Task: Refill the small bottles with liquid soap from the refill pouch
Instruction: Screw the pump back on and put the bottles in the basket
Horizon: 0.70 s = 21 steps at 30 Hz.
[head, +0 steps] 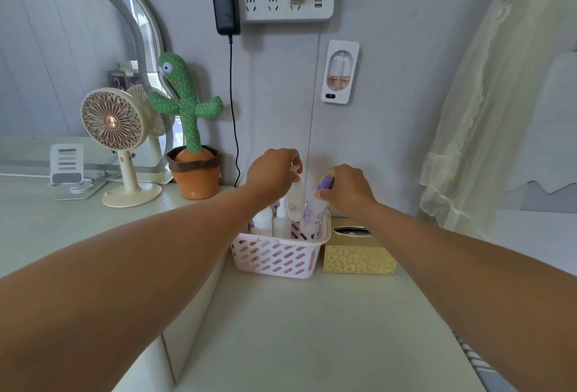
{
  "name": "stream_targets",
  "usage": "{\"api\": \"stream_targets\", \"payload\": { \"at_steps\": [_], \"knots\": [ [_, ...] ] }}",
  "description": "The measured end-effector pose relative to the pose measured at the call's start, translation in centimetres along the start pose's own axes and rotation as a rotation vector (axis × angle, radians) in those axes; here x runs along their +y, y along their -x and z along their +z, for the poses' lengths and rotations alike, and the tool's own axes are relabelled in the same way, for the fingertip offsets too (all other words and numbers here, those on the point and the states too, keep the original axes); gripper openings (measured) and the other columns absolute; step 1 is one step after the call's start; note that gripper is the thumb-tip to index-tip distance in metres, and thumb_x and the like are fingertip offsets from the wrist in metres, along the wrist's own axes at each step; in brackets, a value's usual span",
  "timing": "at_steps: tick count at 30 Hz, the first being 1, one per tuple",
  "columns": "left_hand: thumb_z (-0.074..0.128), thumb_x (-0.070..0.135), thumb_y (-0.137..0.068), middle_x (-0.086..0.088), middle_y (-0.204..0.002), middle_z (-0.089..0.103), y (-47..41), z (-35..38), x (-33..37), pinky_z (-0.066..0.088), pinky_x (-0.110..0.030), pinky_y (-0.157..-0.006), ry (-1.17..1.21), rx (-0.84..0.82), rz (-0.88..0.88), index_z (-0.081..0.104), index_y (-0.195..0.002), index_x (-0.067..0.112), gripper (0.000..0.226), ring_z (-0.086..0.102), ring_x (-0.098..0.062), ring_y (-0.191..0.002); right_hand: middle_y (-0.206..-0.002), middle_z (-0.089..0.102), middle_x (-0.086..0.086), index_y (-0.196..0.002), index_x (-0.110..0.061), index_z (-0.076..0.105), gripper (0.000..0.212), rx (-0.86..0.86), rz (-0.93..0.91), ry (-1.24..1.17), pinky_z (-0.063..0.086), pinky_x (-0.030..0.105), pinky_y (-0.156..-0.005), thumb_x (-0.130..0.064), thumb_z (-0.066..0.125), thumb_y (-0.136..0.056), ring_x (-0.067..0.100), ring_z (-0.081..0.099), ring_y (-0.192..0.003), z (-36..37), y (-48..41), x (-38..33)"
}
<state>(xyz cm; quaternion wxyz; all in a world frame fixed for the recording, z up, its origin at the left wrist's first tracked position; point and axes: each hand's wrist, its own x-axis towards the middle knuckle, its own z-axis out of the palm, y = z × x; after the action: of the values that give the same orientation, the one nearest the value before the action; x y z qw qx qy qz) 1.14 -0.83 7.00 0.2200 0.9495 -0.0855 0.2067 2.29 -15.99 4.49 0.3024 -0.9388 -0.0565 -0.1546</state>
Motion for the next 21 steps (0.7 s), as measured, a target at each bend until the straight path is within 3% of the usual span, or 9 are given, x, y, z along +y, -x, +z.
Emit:
{"api": "stream_targets", "payload": {
  "at_steps": [3,9,15,21],
  "knots": [
    [0.059,0.012,-0.09,-0.001,-0.101,0.066,-0.5,2.5,-0.9,0.045,-0.03,-0.083,-0.103,-0.012,0.04,0.064,-0.101,0.02,0.015,0.059,-0.021,-0.096,-0.094,0.066,0.005,-0.091,-0.011,0.066,0.017,-0.042,0.036,0.026,0.045,0.028,-0.067,-0.019,0.075,-0.079,0.022,0.062,-0.084,2.1,-0.9,1.0],
    [0.059,0.025,-0.092,-0.002,-0.103,0.061,-1.0,7.1,-2.8,0.032,-0.033,-0.091,-0.406,-0.072,0.144,0.06,-0.106,0.027,0.014,0.047,-0.022,-0.108,-0.092,0.066,0.004,-0.089,-0.012,0.067,0.015,-0.082,0.073,0.067,0.048,0.03,-0.071,-0.018,0.075,-0.079,0.023,0.062,-0.086,5.3,-1.9,3.2],
    [0.063,0.03,-0.089,-0.002,-0.111,0.056,-1.5,10.4,-4.3,0.029,-0.037,-0.096,-0.504,-0.121,0.135,0.059,-0.109,0.033,0.02,0.043,-0.024,-0.111,-0.093,0.067,0.006,-0.083,-0.017,0.065,0.009,-0.095,0.082,0.111,0.046,0.028,-0.068,-0.018,0.073,-0.08,0.024,0.063,-0.086,7.8,-3.1,5.2],
    [0.062,0.028,-0.091,-0.001,-0.108,0.061,-1.6,12.3,-5.0,0.026,-0.037,-0.095,-0.572,-0.177,0.169,0.06,-0.113,0.03,0.023,0.043,-0.021,-0.111,-0.097,0.067,0.007,-0.097,-0.015,0.069,0.015,-0.126,0.021,0.231,0.05,0.029,-0.073,-0.018,0.069,-0.083,0.024,0.063,-0.086,10.3,-3.8,5.7]
  ]
}}
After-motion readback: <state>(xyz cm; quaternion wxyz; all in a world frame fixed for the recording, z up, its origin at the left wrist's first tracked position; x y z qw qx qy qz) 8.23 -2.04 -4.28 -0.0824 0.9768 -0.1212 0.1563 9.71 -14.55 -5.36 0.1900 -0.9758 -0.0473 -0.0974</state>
